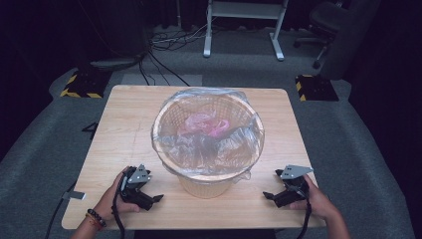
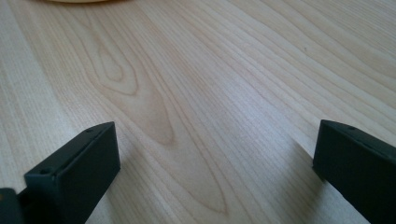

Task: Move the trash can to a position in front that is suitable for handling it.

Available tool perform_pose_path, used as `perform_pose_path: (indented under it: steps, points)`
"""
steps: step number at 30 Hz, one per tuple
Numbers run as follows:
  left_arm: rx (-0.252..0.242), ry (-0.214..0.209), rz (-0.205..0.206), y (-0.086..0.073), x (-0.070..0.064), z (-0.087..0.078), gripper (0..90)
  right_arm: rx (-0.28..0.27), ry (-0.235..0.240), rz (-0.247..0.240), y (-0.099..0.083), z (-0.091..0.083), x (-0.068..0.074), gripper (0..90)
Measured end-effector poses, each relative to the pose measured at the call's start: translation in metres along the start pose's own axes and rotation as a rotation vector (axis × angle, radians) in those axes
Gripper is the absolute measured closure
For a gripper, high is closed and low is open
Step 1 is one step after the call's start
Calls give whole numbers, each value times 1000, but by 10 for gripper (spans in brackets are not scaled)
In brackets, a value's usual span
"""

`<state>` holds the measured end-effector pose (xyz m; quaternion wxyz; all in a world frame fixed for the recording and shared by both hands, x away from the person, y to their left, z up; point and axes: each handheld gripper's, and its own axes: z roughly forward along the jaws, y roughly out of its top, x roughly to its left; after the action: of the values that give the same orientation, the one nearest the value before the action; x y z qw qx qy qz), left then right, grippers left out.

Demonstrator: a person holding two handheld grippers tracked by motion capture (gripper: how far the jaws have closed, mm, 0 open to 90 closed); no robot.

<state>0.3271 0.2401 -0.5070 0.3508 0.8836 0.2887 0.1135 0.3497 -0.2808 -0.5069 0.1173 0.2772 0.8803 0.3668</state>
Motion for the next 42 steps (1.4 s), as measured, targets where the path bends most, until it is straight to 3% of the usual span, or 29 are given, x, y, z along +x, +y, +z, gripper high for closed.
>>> perform_pose_path:
  steps: [5, 8, 10, 12, 16, 17, 19, 23, 27, 33, 37, 42]
  points:
    - [-3, -16, 27, 5, 2, 5, 5, -6, 9, -28, 3, 2, 1, 40]
    - [0, -46, 50, 8, 3, 7, 5, -44, 8, -27, 6, 2, 4, 207]
    - [3, -66, 69, 10, 2, 9, 1, -63, 12, -20, 10, 5, 6, 146]
    - [1, -76, 84, 14, -2, 13, 1, -81, 9, -20, 16, 8, 9, 168]
    - [2, -73, 85, 21, -12, 19, 4, -89, 2, -50, 27, 14, 14, 164]
    - [2, -80, 89, 25, -20, 23, 4, -90, 6, -80, 36, 18, 17, 168]
    - [1, -72, 87, 26, -24, 24, 4, -90, 16, -109, 44, 23, 19, 170]
    - [2, -58, 75, 33, -35, 30, 5, -121, 86, -151, 56, 33, 23, 175]
    - [4, -67, 84, 37, -35, 34, 5, -133, 106, -194, 65, 41, 29, 180]
    - [-7, -61, 114, 43, -33, 39, 5, -199, 180, -229, 71, 47, 40, 172]
    - [-9, -57, 105, 45, -31, 41, 5, -212, 188, -235, 73, 49, 45, 162]
    - [-24, -47, 103, 49, -28, 44, 48, -217, 179, -208, 73, 50, 48, 159]
